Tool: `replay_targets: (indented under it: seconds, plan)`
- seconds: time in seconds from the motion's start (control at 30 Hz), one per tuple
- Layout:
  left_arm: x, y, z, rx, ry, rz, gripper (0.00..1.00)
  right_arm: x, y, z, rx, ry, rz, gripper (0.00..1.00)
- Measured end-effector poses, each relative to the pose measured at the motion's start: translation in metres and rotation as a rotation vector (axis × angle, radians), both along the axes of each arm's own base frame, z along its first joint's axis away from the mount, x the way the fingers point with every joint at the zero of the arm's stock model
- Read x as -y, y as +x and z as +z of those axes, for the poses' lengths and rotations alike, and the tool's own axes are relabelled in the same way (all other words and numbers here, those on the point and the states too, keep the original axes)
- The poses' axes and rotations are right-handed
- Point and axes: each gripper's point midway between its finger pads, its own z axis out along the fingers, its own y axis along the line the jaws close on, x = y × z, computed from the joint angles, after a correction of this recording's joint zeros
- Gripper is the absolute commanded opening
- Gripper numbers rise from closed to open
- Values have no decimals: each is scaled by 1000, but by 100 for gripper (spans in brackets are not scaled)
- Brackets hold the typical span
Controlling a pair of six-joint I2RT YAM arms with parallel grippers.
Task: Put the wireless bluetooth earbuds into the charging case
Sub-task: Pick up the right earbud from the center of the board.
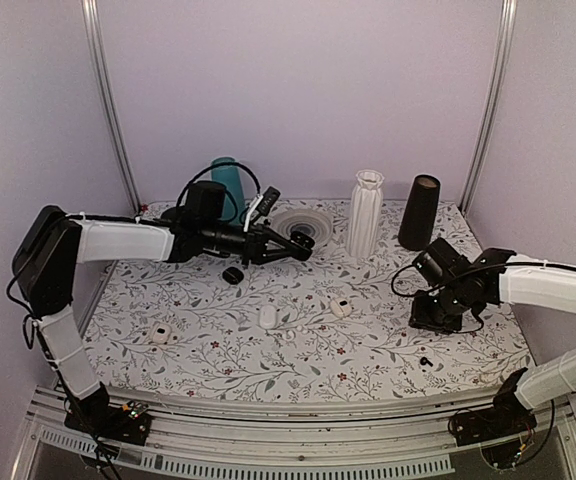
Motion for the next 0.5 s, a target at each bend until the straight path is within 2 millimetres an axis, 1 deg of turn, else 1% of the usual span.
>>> replay_targets:
  seconds: [0.1, 0.17, 0.27, 0.37, 0.5]
  plan:
    - [-1, 1, 15, 30, -25, 12, 0, 13, -25, -12, -67, 22, -68, 50]
    - [-1, 1, 24, 51, -41, 19, 0, 17, -36, -18, -86, 53, -97, 53]
    - [-3, 0, 33, 70, -60, 24, 0, 21, -49, -34, -122, 100, -135, 56]
    - [-3, -1, 36, 76, -66, 25, 0, 27, -57, -50, -157, 119, -173, 58]
    - [-3, -1, 35, 77, -66, 26, 0, 26, -57, -56, -168, 146, -191, 60]
